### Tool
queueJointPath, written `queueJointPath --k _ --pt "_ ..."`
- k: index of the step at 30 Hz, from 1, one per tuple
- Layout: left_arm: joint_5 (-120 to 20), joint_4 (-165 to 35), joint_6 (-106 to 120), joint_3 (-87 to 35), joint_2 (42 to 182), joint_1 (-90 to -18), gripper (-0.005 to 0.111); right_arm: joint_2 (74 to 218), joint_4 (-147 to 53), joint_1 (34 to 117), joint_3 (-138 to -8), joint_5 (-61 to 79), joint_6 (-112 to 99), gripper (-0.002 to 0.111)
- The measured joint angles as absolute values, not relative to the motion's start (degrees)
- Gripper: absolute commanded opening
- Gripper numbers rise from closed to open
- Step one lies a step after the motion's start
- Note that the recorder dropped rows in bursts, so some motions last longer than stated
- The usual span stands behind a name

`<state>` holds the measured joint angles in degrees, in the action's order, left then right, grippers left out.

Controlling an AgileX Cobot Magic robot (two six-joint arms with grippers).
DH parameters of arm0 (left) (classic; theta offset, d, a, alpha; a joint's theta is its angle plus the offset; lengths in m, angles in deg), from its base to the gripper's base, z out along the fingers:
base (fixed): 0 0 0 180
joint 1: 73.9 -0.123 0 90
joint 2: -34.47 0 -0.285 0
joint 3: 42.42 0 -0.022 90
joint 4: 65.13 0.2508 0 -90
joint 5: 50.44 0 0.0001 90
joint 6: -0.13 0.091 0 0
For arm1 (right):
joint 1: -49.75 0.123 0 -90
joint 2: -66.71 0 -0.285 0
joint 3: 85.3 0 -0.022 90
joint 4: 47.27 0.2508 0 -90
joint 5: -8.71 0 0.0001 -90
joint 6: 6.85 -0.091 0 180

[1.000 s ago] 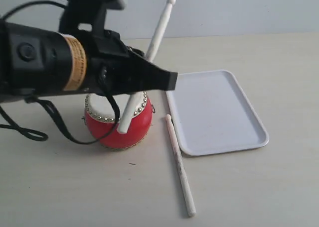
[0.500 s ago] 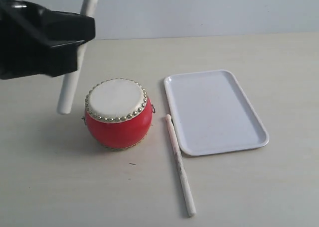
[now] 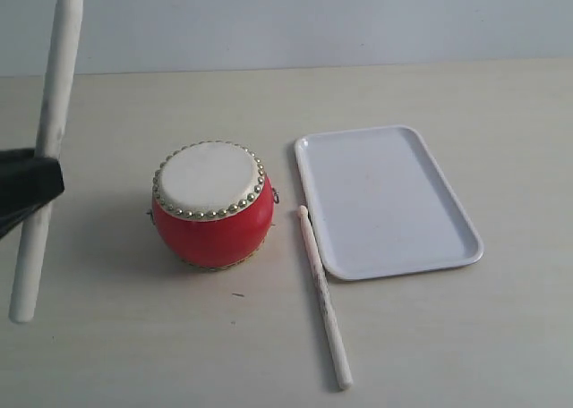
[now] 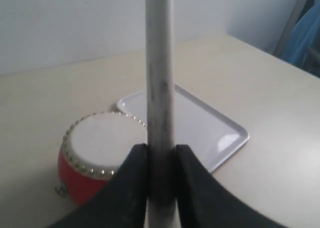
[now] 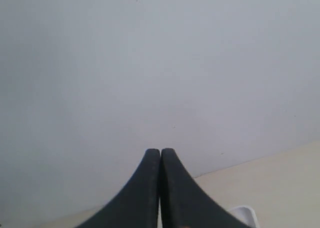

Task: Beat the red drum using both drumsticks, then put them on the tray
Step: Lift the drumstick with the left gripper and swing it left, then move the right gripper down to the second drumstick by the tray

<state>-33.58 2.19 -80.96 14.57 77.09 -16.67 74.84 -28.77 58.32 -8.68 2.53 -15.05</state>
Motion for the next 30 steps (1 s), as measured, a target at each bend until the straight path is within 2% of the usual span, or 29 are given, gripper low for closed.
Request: queueJointPath --k 6,12,21,26,30 --pt "-33.37 4.84 -84.48 18.87 76.72 -16.67 0.0 76.7 -37.75 58.32 -18.7 7.65 -22.43 0.0" --pt "-33.37 7.38 -87.93 20.04 76.72 -16.67 0.0 89.4 -38.34 59.14 -30.06 14.0 -19.32 0.0" --pt "-33.37 7.74 -89.65 20.13 76.72 -16.67 0.0 122.21 -14.58 70.39 -45.8 31.98 13.39 0.0" --pt "-33.37 7.74 -89.76 20.13 76.72 -16.67 0.0 142.34 -14.8 73.8 -52.96 40.24 16.1 0.0" --pt "-33.37 7.74 -89.87 20.13 76.72 -16.67 0.0 154.84 -21.86 74.21 -56.39 45.49 9.9 0.0"
